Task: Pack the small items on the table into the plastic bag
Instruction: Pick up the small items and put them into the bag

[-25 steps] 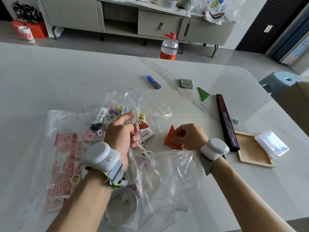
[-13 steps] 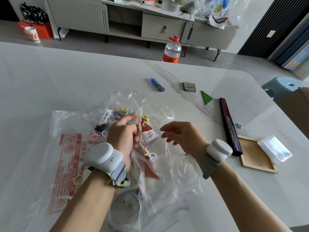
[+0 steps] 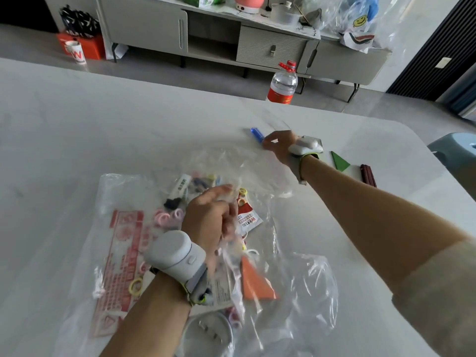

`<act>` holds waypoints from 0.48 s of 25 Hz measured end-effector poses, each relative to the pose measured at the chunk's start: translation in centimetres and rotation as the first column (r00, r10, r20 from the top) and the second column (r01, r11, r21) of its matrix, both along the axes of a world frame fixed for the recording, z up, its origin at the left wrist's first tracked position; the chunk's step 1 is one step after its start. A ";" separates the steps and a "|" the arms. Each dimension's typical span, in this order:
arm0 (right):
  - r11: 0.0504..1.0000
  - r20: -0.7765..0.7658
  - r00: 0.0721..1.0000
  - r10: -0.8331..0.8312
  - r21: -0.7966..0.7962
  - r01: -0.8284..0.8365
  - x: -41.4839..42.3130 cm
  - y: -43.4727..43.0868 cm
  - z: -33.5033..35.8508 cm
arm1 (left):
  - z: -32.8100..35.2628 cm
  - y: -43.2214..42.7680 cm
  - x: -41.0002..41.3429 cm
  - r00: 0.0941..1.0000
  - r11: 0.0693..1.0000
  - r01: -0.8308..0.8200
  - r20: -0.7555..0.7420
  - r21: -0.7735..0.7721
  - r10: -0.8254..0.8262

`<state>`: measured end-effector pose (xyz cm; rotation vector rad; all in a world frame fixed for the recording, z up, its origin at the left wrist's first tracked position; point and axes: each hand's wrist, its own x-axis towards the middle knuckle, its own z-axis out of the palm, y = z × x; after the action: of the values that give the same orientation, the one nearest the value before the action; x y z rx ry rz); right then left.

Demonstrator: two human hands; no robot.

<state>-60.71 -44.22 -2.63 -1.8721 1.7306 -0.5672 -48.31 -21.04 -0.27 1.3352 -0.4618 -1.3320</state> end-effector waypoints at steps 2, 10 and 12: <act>0.999 -0.028 0.999 0.033 0.005 -0.033 1.4 -1.5 -0.5 | 0.2 -0.1 0.2 0.999 0.999 0.044 -0.023 0.003 -0.044; 0.986 -0.446 0.882 0.151 0.002 -0.167 3.4 -3.1 -0.8 | -0.3 -0.7 0.9 0.992 0.993 0.120 0.046 -0.004 -0.120; 0.982 -0.518 0.839 0.168 0.014 -0.188 2.3 -3.2 -0.3 | -0.2 -0.5 1.0 0.992 0.992 0.123 0.038 -0.011 -0.122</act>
<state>-58.45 -47.39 -2.97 -2.3354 1.8343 -0.0079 -47.35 -21.56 -0.50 1.3399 -0.5854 -1.4038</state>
